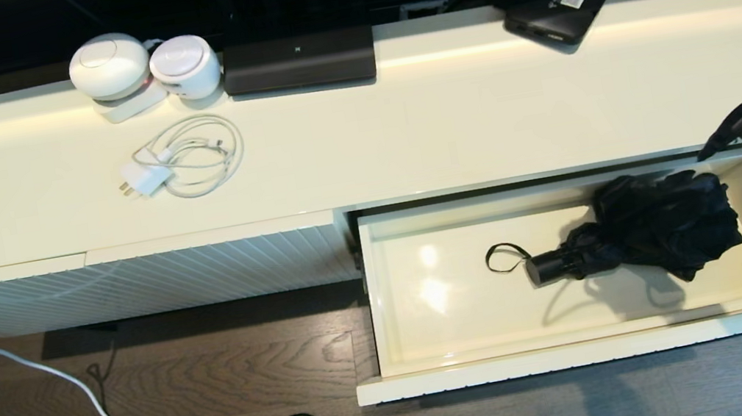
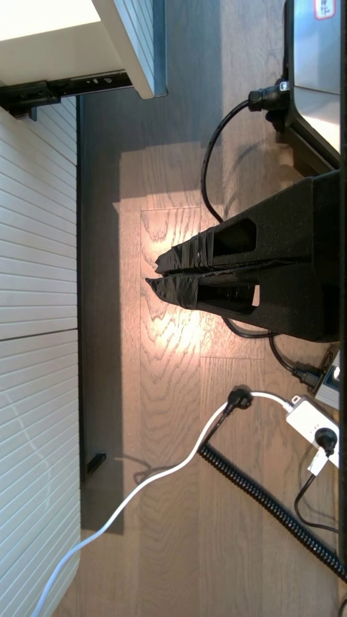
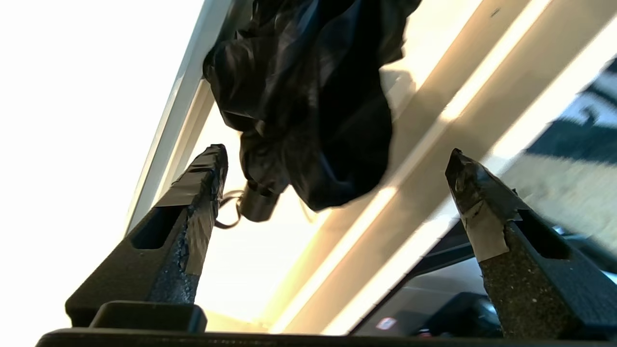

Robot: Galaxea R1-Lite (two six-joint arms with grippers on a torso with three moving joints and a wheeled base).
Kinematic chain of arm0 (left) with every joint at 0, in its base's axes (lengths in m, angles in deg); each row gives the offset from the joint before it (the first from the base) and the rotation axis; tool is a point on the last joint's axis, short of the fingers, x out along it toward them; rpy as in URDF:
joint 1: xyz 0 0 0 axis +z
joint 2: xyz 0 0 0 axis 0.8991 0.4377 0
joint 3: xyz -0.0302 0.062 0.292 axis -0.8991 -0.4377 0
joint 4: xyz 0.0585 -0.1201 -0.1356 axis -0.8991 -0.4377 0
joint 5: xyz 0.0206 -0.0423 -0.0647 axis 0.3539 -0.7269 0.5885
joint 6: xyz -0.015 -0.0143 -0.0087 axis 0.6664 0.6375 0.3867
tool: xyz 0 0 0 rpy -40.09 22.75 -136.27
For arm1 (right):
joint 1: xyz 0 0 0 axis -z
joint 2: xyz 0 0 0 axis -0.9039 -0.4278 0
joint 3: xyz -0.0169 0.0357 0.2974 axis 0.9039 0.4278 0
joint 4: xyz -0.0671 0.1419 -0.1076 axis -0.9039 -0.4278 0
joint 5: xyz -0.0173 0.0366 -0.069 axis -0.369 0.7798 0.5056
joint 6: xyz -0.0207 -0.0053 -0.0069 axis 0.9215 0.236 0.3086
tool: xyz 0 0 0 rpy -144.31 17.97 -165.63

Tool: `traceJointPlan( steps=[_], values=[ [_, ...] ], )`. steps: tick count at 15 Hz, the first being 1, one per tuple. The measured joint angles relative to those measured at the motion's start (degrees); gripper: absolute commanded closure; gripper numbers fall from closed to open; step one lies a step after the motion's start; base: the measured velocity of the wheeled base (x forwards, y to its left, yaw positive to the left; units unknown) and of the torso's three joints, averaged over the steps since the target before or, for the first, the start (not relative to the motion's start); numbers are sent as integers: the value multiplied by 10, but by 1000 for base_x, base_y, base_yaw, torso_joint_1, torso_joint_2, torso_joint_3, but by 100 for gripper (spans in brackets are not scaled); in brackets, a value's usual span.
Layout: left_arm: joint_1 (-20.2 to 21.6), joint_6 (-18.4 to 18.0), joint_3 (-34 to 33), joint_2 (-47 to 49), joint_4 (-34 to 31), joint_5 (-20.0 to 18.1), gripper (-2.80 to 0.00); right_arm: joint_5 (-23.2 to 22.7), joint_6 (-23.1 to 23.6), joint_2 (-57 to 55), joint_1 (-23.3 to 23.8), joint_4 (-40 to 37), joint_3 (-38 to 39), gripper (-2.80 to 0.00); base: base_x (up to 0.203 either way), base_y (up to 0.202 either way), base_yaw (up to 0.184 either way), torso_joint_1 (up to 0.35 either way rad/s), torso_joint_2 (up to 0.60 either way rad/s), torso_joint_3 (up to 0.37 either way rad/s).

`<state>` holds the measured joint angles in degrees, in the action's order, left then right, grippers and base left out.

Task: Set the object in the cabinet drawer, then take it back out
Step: Close the drawer

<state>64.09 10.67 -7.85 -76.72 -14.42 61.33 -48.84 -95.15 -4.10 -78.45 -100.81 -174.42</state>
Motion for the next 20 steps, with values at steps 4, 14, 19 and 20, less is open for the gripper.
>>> traceJointPlan(
  steps=[4, 14, 19, 20],
  values=[
    [0, 0, 0, 0, 0, 0, 0, 8, 67, 81, -1, -60, 13, 0, 0, 0, 0, 0, 0, 0],
    [0, 0, 0, 0, 0, 0, 0, -197, 452, 264, -20, -119, 203, 0, 0, 0, 0, 0, 0, 0],
    [0, 0, 0, 0, 0, 0, 0, -295, 595, 360, 0, -159, 291, 0, 0, 0, 0, 0, 0, 0],
    [0, 0, 0, 0, 0, 0, 0, -301, 631, 375, 16, -160, 317, 0, 0, 0, 0, 0, 0, 0]
  ],
)
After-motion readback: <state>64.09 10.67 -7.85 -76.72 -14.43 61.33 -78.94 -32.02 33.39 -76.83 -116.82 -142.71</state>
